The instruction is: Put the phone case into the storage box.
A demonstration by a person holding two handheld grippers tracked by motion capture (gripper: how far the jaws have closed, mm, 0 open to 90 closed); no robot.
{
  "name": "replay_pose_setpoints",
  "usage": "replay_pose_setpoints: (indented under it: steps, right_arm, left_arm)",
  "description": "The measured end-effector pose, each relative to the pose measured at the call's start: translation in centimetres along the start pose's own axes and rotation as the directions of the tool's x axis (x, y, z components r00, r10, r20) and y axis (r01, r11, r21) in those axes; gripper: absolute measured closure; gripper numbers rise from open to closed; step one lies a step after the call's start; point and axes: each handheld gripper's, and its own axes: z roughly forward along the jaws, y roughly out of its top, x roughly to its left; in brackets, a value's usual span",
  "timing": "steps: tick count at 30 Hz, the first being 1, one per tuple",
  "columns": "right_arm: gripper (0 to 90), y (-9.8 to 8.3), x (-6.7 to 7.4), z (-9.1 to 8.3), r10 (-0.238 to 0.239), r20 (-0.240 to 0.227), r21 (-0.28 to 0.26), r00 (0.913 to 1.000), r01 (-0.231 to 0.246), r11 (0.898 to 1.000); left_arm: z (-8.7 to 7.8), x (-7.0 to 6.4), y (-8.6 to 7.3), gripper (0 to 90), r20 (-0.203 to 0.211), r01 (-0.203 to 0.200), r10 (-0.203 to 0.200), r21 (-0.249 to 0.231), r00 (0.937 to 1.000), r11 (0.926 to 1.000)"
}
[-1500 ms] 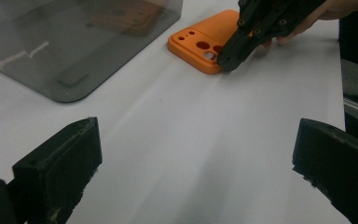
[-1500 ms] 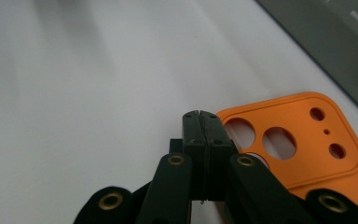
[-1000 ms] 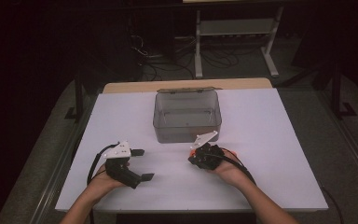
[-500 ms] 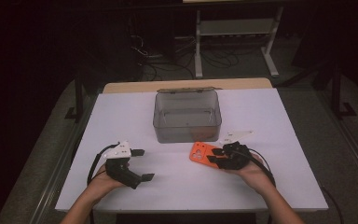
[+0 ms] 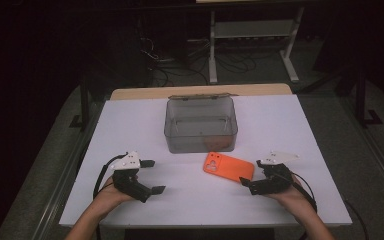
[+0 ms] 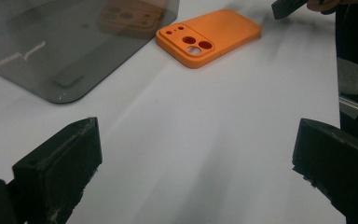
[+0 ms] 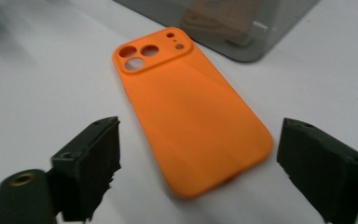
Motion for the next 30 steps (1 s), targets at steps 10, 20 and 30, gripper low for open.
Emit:
replay_pose_setpoints:
  steps: [10, 20, 30]
  right_arm:
    - [1.6, -1.0, -0.5, -0.6, 0.001, 0.012, -0.023, 0.9999, -0.001, 1.000]
    - [1.2, -0.6, -0.4, -0.5, -0.016, -0.012, -0.027, 0.9998, 0.016, 1.000]
    - [1.2, -0.2, -0.6, -0.7, -0.023, -0.015, -0.037, 0.9996, 0.022, 0.999]
  left_arm:
    - [0.1, 0.0, -0.1, 0.8, 0.010, 0.001, -0.001, 0.001, 1.0000, 1.0000]
    - [0.0, -0.2, -0.3, 0.8, 0.002, -0.005, 0.005, -0.018, 1.0000, 0.9998]
    - [0.0, 0.0, -0.5, 0.8, -0.004, 0.001, -0.001, -0.008, 1.0000, 1.0000]
